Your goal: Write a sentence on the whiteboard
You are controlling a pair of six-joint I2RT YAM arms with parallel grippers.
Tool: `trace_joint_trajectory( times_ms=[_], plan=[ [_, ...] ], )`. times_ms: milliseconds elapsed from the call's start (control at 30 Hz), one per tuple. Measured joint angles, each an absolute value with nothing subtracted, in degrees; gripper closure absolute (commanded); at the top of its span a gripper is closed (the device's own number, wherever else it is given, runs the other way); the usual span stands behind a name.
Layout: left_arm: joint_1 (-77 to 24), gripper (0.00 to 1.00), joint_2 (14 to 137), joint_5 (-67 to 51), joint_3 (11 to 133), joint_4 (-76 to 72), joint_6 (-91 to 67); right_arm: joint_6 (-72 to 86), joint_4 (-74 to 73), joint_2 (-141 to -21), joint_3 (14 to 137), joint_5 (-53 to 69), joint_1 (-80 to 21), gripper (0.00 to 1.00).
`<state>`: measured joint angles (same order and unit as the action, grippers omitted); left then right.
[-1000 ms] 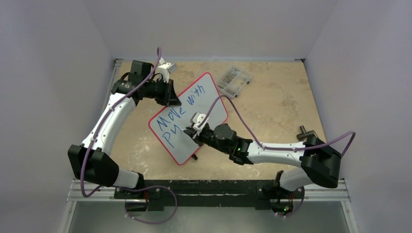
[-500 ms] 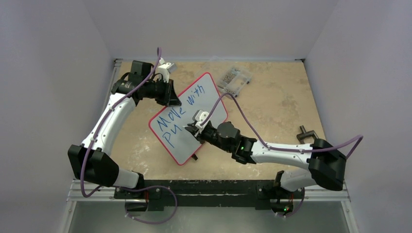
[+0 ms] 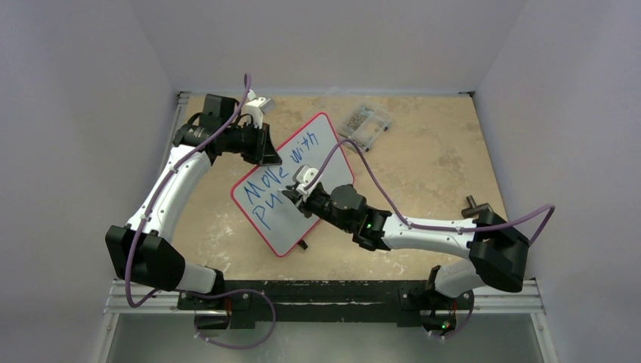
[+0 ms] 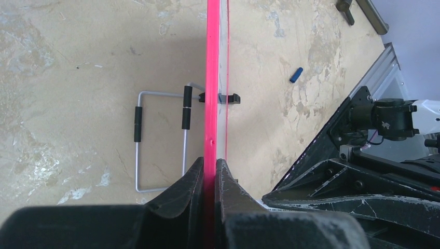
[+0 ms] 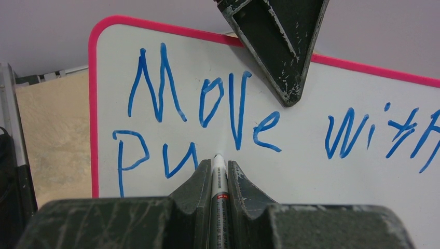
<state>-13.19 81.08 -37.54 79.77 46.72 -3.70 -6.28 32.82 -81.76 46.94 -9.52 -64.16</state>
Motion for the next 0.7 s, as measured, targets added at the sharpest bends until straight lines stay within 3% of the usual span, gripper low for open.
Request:
trace_joint_trajectory(
  times_ms=[700],
  plan=[
    [-13.2, 1.0, 81.1, -37.5, 79.8, 46.7, -3.7, -6.5, 34.9, -80.9, 43.5, -9.3, -63.7, 1.0]
  ],
)
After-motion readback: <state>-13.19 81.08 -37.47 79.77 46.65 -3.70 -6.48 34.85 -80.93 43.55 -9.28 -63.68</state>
